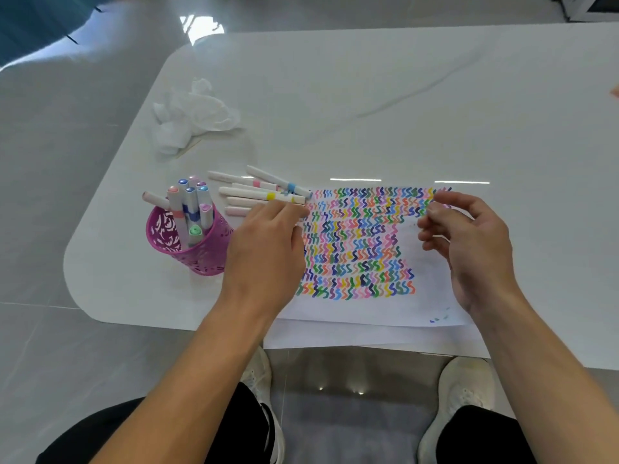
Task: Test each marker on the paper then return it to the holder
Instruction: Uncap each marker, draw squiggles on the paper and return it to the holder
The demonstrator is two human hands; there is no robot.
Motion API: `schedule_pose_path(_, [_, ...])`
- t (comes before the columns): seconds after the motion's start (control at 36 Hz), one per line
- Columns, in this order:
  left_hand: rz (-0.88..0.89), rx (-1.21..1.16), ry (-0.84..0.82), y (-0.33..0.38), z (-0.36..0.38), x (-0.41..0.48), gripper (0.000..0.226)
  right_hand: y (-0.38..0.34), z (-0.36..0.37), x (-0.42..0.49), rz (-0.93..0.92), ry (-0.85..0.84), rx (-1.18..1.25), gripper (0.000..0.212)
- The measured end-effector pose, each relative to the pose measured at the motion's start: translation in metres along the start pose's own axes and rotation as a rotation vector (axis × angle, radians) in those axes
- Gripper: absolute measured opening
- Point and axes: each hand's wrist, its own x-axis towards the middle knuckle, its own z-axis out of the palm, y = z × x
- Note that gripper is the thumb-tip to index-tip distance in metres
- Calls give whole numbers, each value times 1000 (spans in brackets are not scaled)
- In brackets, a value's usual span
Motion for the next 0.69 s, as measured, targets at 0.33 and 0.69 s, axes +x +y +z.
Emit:
schedule_pose_path(0.33, [-41, 143, -123, -10, 31, 10, 39, 2, 0, 2, -8, 5, -27, 12])
schedule_pose_path(0.69, [-96, 201, -89, -7, 39, 14, 30, 6, -1, 5, -13, 9, -77, 12])
